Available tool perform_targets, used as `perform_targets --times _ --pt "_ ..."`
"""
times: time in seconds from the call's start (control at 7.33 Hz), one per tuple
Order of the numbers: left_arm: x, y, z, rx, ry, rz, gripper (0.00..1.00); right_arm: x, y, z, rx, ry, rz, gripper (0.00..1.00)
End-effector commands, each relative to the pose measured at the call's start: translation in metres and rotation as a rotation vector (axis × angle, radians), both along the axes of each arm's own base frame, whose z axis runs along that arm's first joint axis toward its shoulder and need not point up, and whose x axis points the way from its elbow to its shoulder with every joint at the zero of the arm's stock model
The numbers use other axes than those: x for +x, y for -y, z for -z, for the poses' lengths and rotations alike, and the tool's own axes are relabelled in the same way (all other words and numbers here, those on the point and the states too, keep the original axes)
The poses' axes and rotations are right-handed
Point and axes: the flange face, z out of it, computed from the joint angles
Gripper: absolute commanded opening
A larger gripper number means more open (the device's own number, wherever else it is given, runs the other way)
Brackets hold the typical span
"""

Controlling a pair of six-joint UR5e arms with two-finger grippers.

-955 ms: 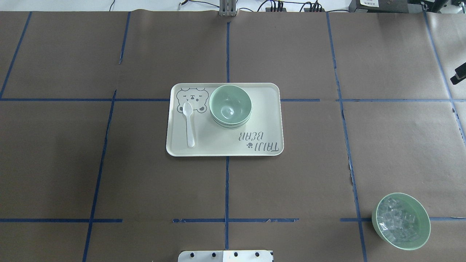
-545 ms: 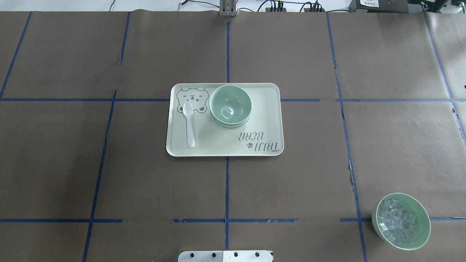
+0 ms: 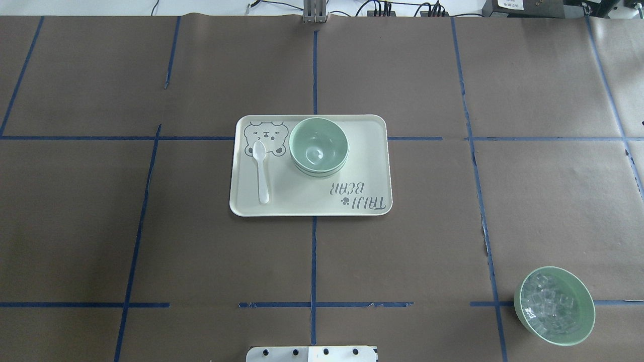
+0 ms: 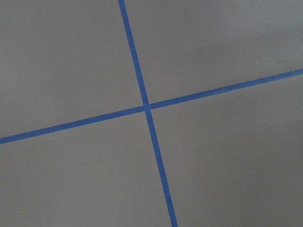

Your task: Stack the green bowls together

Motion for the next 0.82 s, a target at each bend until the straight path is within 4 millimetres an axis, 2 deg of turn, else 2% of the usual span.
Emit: perform_targets --times 0.0,0.68 --pt "0.0 -0.008 0.002 0.005 0.001 0.0 1.0 0.0 0.001 0.003 0.01 -0.003 -0.001 1.0" --pt "0.001 -0.013 -0.009 -0.021 0.004 -0.007 1.0 0.0 -0.003 -0.003 -0.003 -0.004 -0.007 1.0"
